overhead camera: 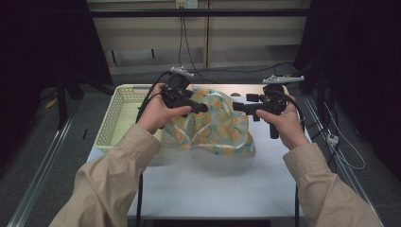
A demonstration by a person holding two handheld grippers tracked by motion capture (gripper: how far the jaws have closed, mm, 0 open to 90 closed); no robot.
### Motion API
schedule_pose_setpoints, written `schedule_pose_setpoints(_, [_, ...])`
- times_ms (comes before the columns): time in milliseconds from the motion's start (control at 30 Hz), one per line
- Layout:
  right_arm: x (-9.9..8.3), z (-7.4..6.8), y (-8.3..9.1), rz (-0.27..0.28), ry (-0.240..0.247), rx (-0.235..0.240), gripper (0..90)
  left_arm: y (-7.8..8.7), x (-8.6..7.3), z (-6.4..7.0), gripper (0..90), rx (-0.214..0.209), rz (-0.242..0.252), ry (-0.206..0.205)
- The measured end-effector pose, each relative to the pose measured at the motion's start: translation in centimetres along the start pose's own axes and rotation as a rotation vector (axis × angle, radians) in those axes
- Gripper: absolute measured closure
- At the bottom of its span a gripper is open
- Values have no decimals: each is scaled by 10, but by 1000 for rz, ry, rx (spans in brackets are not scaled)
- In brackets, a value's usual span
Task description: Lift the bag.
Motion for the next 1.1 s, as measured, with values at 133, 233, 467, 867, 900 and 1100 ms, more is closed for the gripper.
schedule_pose_setpoints(133, [-7, -1, 6, -9, 6, 11, 215, 20, -13, 6, 128, 0, -12, -26])
schedule_pose_setpoints(233, [-11, 0, 11, -9, 8, 9, 215, 35, -19, 10, 120, 2, 15, -36])
schedule_pose_setpoints(467, [-28, 1, 20, -12, 37, 5, 215, 50, -46, 20, 88, -20, 25, -40])
schedule_pose_setpoints(867, [-76, 10, 32, -22, 72, -17, 203, 63, -93, 25, 55, -42, 67, -29])
schedule_pose_setpoints(900, [-80, 11, 33, -18, 66, -18, 207, 63, -97, 25, 56, -46, 63, -18])
schedule_pose_setpoints(1100, [-100, 14, 37, -37, 94, -42, 205, 68, -121, 22, 61, -37, 68, -5])
Point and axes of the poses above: each handheld gripper's, and its own axes: y roughly backward along the jaws, x roughly out of its top, z roughly to its right, the point moved 9 cm from there along -y, roughly forward along the jaws, and after that the axes turned 15 degrees about -x, right-handed, at the moved point
